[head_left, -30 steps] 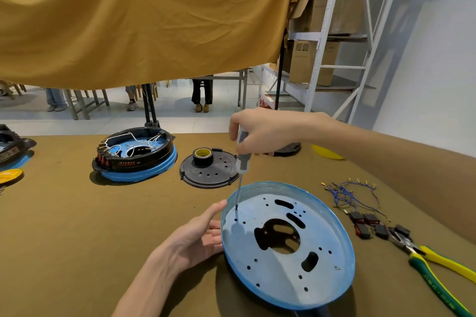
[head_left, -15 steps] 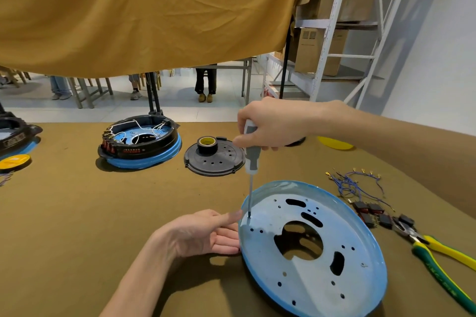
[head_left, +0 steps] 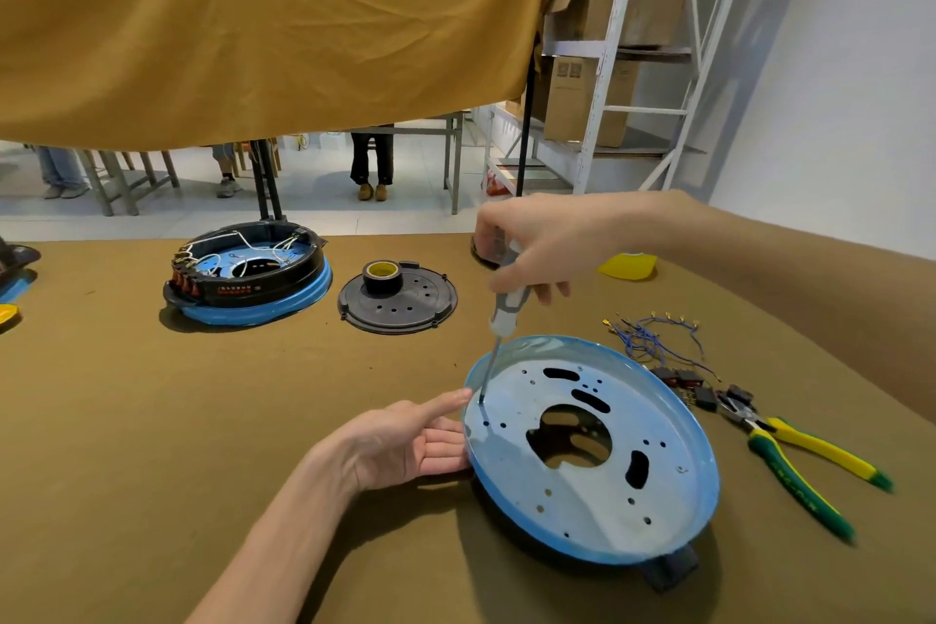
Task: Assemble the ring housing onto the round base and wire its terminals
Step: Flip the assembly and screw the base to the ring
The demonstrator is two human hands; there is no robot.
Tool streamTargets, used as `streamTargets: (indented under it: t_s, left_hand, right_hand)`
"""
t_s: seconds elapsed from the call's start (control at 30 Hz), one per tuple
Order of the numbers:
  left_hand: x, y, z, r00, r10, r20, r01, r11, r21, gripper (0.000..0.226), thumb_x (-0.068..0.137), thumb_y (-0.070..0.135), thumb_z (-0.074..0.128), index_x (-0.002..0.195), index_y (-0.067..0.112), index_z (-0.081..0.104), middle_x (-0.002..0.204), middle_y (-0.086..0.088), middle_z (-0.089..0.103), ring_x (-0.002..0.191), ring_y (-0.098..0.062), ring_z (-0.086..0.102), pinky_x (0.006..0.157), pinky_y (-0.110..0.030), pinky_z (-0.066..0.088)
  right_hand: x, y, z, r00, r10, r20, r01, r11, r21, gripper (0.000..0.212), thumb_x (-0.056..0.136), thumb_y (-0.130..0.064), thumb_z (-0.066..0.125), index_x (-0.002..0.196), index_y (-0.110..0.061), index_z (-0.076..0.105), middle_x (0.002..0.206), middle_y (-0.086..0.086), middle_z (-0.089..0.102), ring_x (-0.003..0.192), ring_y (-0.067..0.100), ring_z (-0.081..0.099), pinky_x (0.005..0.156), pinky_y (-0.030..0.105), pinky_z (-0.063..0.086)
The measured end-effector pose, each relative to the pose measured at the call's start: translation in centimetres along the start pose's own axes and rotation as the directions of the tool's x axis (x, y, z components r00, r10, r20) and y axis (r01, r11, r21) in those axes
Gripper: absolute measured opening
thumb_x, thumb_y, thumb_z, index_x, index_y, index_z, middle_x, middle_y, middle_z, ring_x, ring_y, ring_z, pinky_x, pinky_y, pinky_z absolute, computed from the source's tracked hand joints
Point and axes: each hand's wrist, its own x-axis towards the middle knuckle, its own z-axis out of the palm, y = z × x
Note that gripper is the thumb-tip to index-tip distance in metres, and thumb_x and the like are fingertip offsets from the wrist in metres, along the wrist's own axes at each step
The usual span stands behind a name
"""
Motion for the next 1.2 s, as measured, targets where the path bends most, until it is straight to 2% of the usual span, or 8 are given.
streamTargets:
  t_s: [0.2, 0.37, 0.5, 0.63, 0.8, 0.93, 1.07, 1.2]
  left_hand:
    - [0.3, -0.2, 0.4, 1.0, -0.011, -0.021, 0.011, 1.0, -0.02, 0.088, 0.067, 0.044, 0.092, 0.129, -0.008, 0.058, 0.119, -0.026, 0.072, 0.111, -0.032, 0.073, 0.08, -0.033, 0.063]
    - [0.4, -0.2, 0.4, 0.999, -0.025, -0.04, 0.024, 0.999, -0.024, 0.08, 0.074, 0.042, 0.085, 0.129, -0.008, 0.057, 0.118, -0.026, 0.073, 0.11, -0.032, 0.074, 0.081, -0.034, 0.063]
    - [0.5, -0.2, 0.3, 0.999, -0.027, -0.034, 0.026, 0.999, -0.027, 0.084, 0.067, 0.042, 0.089, 0.126, -0.009, 0.059, 0.119, -0.027, 0.072, 0.11, -0.033, 0.074, 0.081, -0.034, 0.063]
    - [0.7, -0.2, 0.1, 0.999, -0.028, -0.017, 0.028, 0.999, -0.021, 0.101, 0.052, 0.045, 0.1, 0.128, -0.009, 0.059, 0.121, -0.027, 0.071, 0.112, -0.033, 0.072, 0.082, -0.034, 0.063]
    - [1.0, -0.3, -0.2, 1.0, -0.025, -0.015, 0.025, 1.0, -0.01, 0.112, 0.047, 0.046, 0.104, 0.133, -0.007, 0.056, 0.123, -0.026, 0.071, 0.115, -0.033, 0.071, 0.088, -0.036, 0.062]
    - [1.0, -0.3, 0.0, 0.999, -0.03, -0.022, 0.03, 0.999, -0.012, 0.109, 0.047, 0.046, 0.104, 0.131, -0.007, 0.057, 0.123, -0.026, 0.071, 0.115, -0.033, 0.071, 0.085, -0.035, 0.063]
    - [0.9, -0.2, 0.1, 0.999, -0.028, -0.032, 0.028, 1.0, -0.013, 0.111, 0.045, 0.046, 0.104, 0.131, -0.007, 0.058, 0.122, -0.025, 0.071, 0.114, -0.033, 0.072, 0.083, -0.035, 0.063]
    - [0.8, -0.2, 0.2, 0.999, -0.032, -0.034, 0.032, 0.999, -0.019, 0.112, 0.043, 0.045, 0.105, 0.13, -0.007, 0.058, 0.123, -0.026, 0.071, 0.115, -0.034, 0.071, 0.086, -0.036, 0.063]
  right_hand:
    - [0.0, 0.4, 0.2, 0.999, 0.021, 0.029, -0.022, 0.999, 0.029, 0.041, 0.095, -0.039, 0.066, 0.123, -0.024, 0.041, 0.09, 0.007, 0.072, 0.075, 0.025, 0.073, 0.052, 0.023, 0.055]
    - [0.4, 0.3, 1.0, 0.993, 0.022, -0.116, -0.033, 0.995, -0.091, 0.04, 0.101, -0.053, 0.053, 0.111, -0.015, 0.053, 0.072, 0.005, 0.073, 0.05, 0.018, 0.07, 0.039, 0.02, 0.048]
    - [0.2, 0.4, 0.3, 0.998, -0.045, -0.033, 0.044, 0.999, -0.021, 0.03, 0.095, -0.038, 0.066, 0.118, -0.024, 0.054, 0.093, 0.004, 0.07, 0.068, 0.017, 0.071, 0.045, 0.02, 0.052]
    - [0.4, 0.1, 1.2, 0.986, -0.056, -0.156, 0.039, 0.993, -0.111, 0.032, 0.1, -0.052, 0.055, 0.105, -0.021, 0.057, 0.07, 0.001, 0.072, 0.046, 0.013, 0.068, 0.048, 0.032, 0.058]
    - [-0.2, 0.4, 0.3, 0.995, -0.08, -0.064, 0.08, 0.997, -0.006, 0.032, 0.093, -0.035, 0.07, 0.117, -0.024, 0.051, 0.084, 0.004, 0.072, 0.061, 0.019, 0.071, 0.045, 0.025, 0.054]
    - [0.0, 0.2, 1.1, 0.979, -0.097, -0.177, 0.061, 0.978, -0.201, 0.039, 0.098, -0.06, 0.054, 0.11, -0.022, 0.054, 0.076, 0.002, 0.071, 0.051, 0.013, 0.069, 0.05, 0.033, 0.057]
    - [-0.4, 0.0, 0.4, 0.993, -0.105, -0.062, 0.103, 0.994, -0.032, 0.028, 0.095, -0.038, 0.068, 0.115, -0.024, 0.054, 0.087, 0.004, 0.071, 0.05, 0.008, 0.066, 0.044, 0.022, 0.051]
    - [-0.2, -0.5, 0.9, 0.984, -0.108, -0.14, 0.08, 0.978, -0.19, 0.038, 0.102, -0.054, 0.052, 0.11, -0.017, 0.057, 0.076, 0.003, 0.073, 0.05, 0.016, 0.069, 0.048, 0.031, 0.058]
